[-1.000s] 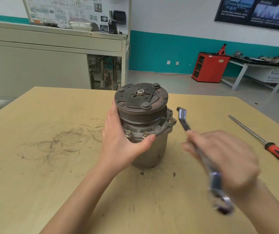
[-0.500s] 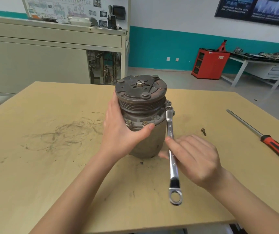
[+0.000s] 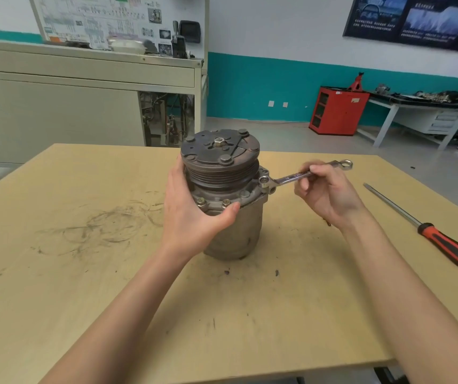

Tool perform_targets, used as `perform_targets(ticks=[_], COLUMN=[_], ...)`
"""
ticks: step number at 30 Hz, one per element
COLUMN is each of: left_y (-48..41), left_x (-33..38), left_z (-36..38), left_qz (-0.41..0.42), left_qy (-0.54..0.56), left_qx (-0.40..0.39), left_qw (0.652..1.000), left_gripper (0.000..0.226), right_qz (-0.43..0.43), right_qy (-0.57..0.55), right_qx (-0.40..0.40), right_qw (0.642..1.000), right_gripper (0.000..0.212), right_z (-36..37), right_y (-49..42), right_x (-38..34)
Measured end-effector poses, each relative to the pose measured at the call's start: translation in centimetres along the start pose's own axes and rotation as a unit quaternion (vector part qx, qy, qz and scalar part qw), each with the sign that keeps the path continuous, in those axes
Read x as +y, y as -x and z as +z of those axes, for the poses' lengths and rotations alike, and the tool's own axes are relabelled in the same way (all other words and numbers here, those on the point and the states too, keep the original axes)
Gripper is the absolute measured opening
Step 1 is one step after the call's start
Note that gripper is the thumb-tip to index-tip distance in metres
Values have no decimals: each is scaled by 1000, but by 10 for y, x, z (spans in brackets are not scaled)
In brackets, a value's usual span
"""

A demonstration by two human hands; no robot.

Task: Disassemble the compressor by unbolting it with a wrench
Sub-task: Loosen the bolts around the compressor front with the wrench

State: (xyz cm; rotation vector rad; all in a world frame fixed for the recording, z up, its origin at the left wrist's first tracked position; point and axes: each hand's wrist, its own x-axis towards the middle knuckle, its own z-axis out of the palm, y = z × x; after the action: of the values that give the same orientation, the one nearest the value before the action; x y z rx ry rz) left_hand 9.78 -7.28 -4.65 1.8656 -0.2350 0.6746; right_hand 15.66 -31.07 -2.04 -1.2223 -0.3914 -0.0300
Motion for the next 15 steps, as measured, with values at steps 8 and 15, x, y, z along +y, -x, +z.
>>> perform_targets(ticks=[8, 15], left_y=[-20, -25], left_x=[-10, -12], left_z=[0, 21], left_qz=[-4, -16], left_qy=[16, 13], left_qx=[-25, 3], left_qw=[1000, 1000], left_gripper=[110, 113], right_qz=[92, 6], right_qy=[-55, 9], right_qx=[-82, 26], right_qw=[991, 1000], right_gripper=[34, 35], right_z=[8, -11], right_y=[-54, -28], right_x=[14, -14])
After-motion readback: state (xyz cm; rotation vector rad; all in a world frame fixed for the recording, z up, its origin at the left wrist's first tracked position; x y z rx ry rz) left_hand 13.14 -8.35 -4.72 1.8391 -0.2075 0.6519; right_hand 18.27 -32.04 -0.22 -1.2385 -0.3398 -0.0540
